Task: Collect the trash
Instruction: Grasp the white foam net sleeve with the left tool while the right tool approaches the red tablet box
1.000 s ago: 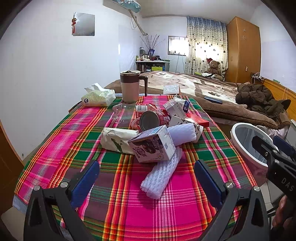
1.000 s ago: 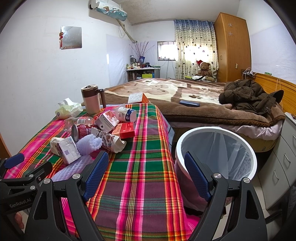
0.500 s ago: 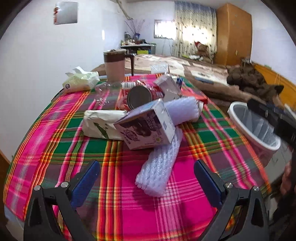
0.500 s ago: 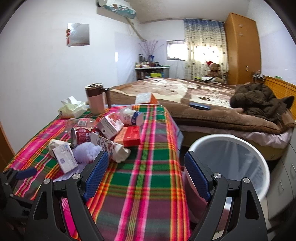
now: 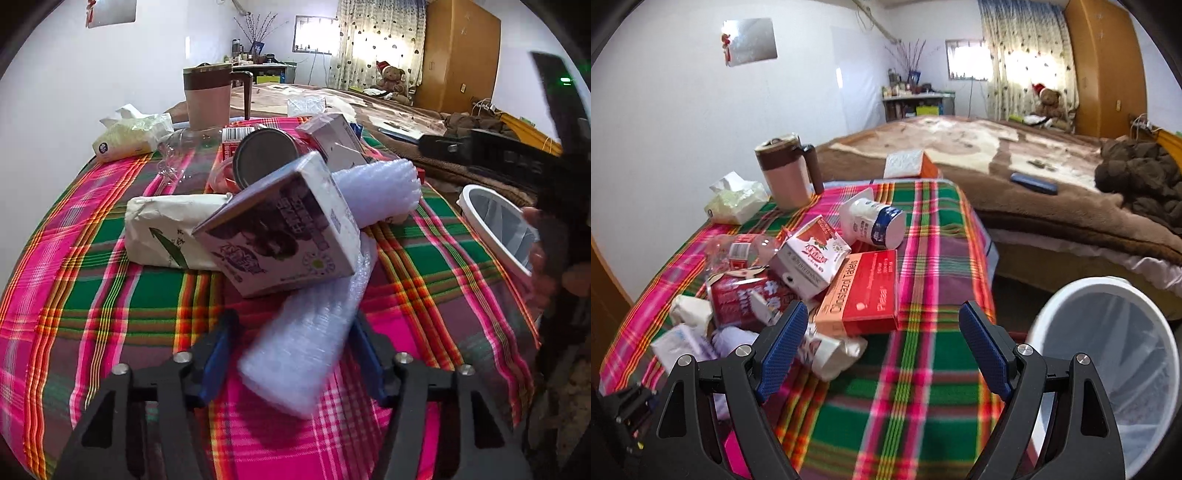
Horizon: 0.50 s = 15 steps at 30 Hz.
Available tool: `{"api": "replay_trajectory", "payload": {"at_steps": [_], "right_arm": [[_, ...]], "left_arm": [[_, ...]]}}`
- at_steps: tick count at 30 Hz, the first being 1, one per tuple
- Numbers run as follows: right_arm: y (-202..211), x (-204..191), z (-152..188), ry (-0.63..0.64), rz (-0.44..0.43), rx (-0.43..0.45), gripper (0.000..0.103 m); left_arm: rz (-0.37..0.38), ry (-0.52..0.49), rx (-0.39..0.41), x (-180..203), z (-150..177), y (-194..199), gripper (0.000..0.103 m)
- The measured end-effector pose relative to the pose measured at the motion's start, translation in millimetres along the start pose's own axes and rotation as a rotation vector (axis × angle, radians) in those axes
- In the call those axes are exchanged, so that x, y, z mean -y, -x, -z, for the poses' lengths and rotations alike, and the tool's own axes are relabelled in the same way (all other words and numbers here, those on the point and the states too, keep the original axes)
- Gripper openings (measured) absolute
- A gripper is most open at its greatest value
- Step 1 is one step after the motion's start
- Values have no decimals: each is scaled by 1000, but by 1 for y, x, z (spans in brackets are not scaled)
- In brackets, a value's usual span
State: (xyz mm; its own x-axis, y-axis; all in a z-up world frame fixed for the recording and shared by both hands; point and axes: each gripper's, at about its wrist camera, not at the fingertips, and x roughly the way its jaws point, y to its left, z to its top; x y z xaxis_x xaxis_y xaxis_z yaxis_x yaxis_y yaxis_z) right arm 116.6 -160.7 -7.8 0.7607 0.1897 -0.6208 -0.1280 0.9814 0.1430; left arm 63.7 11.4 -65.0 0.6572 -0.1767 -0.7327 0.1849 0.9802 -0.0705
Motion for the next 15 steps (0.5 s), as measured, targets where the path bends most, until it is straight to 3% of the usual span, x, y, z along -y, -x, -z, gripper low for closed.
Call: {"api": "replay_trajectory", "payload": {"at_steps": [7, 11, 15], "right_arm": [[-25, -8, -7, 18, -31, -80, 86], [-39, -13, -11, 38, -31, -134, 85], [-45, -21, -12, 68, -35, -167, 78]], "left_arm": [[18, 10, 1, -10, -3, 0, 44], [29, 16, 2, -16, -6, -2, 42], [35, 17, 1, -17, -8, -3, 41]]}}
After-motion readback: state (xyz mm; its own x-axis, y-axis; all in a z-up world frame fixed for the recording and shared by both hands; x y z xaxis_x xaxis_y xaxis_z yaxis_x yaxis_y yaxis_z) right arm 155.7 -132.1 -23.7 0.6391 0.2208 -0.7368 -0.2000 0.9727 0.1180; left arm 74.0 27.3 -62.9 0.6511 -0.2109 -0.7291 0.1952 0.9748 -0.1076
